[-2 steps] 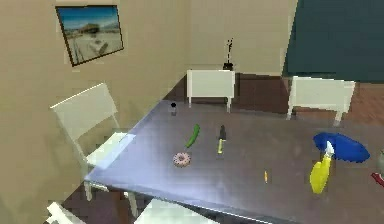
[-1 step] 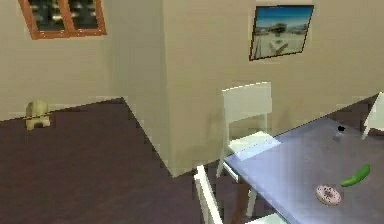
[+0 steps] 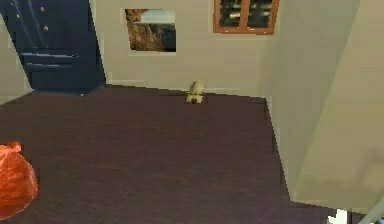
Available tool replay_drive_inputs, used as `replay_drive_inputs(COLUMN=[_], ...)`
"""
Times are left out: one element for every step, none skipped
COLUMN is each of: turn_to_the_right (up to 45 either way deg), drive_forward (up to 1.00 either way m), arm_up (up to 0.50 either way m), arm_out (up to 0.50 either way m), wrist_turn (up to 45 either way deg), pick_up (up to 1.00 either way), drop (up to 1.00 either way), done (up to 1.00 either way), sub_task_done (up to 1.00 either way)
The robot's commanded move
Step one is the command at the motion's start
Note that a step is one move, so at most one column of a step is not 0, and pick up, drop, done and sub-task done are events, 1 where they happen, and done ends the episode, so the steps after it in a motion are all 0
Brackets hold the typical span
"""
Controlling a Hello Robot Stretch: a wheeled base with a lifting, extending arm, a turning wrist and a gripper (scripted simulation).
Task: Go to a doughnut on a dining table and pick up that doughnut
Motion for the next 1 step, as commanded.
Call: replay_drive_inputs(turn_to_the_right=[-6.0], drive_forward=[0.0], arm_up=[0.0], arm_out=[0.0], wrist_turn=[0.0], pick_up=[0.0], drop=[0.0], done=[0.0], sub_task_done=[0.0])
